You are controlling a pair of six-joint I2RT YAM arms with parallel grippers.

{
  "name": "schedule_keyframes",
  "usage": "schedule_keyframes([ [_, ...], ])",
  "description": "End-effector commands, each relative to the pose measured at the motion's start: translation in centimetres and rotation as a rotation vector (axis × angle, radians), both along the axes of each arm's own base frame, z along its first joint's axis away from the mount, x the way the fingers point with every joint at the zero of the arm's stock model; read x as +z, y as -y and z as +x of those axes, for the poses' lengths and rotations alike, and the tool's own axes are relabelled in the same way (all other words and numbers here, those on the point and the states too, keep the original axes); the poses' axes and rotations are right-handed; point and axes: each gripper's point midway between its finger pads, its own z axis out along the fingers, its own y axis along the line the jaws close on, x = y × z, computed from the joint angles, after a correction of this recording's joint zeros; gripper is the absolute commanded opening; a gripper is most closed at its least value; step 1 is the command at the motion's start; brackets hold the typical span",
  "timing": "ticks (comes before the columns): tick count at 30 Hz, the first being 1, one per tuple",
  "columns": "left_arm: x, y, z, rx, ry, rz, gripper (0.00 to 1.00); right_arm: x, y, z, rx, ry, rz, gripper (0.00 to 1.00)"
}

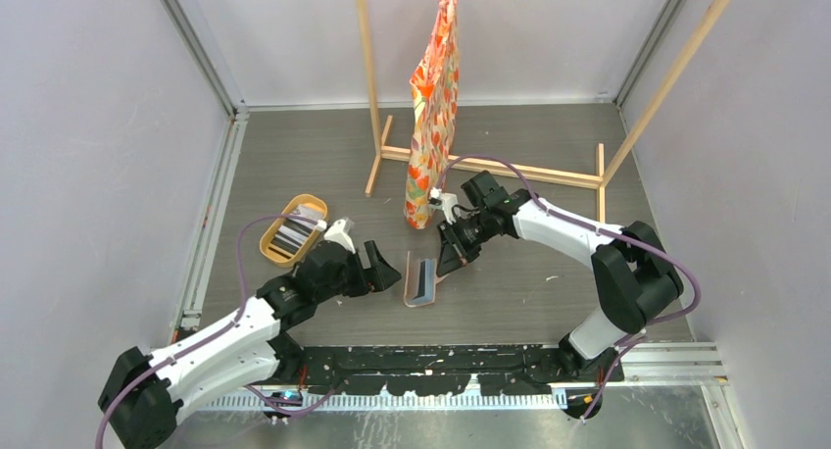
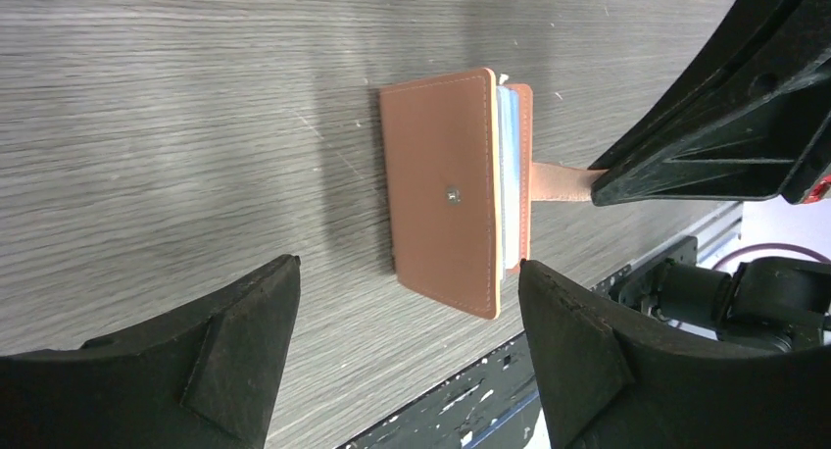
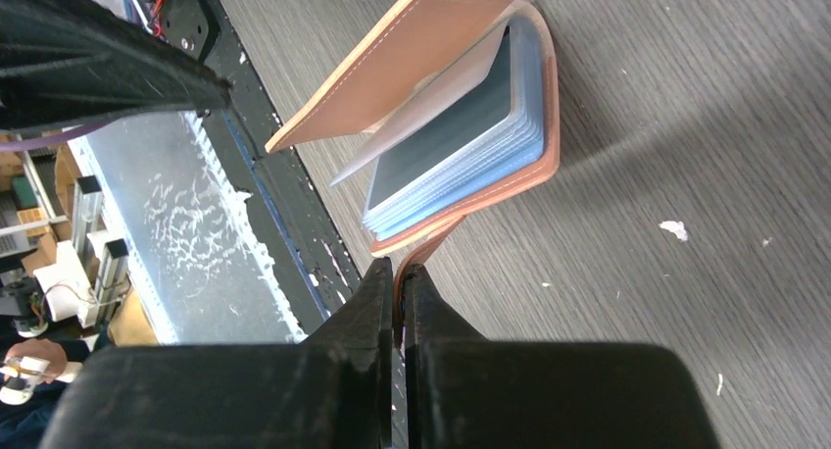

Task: Put the credit cards into the card holder
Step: Open the card holder at the center of the board.

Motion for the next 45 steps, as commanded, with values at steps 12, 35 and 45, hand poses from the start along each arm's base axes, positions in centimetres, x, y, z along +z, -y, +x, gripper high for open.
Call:
schedule_keyframes([
  [12,7.2,2.4,-0.4,-0.101,0.110,-0.175,0.70,4.4,-0.5,-0.6,0.114,0.014,0.190,0.01],
  [35,4.5,7.8,0.1,-0.209,0.053,-0.153,0.52,3.5,0.8,0.0,0.142,0.023,0.159,0.01],
  [45,0.6,8.4,0.9,-0.205,-0.012,-0.072,0.60,3.2,1.1,0.2,0.136,0.015,0.151,0.01],
])
